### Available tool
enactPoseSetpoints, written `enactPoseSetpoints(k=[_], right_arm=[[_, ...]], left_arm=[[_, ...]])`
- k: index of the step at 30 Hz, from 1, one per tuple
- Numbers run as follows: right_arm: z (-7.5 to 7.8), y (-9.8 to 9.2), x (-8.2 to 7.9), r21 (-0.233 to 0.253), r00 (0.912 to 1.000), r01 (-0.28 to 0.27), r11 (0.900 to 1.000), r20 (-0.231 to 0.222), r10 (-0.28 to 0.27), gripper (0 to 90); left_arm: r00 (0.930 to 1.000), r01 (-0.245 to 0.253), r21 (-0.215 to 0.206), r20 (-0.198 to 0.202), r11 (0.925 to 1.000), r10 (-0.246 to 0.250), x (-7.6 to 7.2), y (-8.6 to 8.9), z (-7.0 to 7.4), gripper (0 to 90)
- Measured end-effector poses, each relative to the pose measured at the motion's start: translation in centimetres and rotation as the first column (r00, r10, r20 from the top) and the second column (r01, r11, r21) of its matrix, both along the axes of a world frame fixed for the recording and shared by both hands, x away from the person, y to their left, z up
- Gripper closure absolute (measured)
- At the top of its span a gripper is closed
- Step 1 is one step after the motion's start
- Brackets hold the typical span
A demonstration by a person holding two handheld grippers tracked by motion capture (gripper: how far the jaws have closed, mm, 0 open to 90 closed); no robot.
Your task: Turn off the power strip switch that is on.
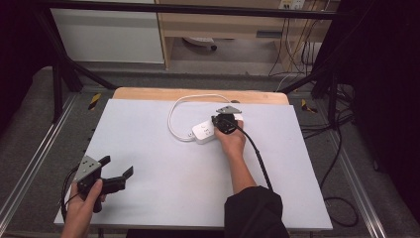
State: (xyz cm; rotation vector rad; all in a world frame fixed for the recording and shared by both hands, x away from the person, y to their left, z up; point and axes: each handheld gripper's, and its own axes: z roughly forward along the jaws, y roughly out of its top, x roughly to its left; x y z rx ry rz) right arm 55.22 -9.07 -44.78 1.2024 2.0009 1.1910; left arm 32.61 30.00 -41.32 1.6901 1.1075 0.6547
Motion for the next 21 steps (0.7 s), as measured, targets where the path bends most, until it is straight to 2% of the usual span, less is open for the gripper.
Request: enactPoseSetpoints(k=[6,13,14,21], right_arm=[[-0.01,-0.12,0.02,-0.005,0.9999,-0.014,1.0,0.001,0.014,90.0],[-0.04,-0.16,0.01,0.016,0.9999,-0.005,1.0,-0.009,0.005,90.0],[-0.02,-0.07,0.0,0.001,1.0,-0.006,1.0,-0.003,0.006,90.0],[-0.04,-0.02,-0.04,0.001,1.0,0.0,1.0,-0.002,0.0,90.0]], left_arm=[[1.0,-0.001,0.001,-0.002,1.0,0.001,0.02,-0.04,-0.03,6.0],[1.0,0.0,0.005,-0.003,1.0,0.0,-0.02,0.0,-0.03,6.0],[1.0,0.001,0.007,-0.001,1.0,-0.001,-0.02,0.01,-0.02,6.0],[1.0,-0.003,0.005,-0.004,1.0,0.003,0.0,0.04,-0.05,6.1]])
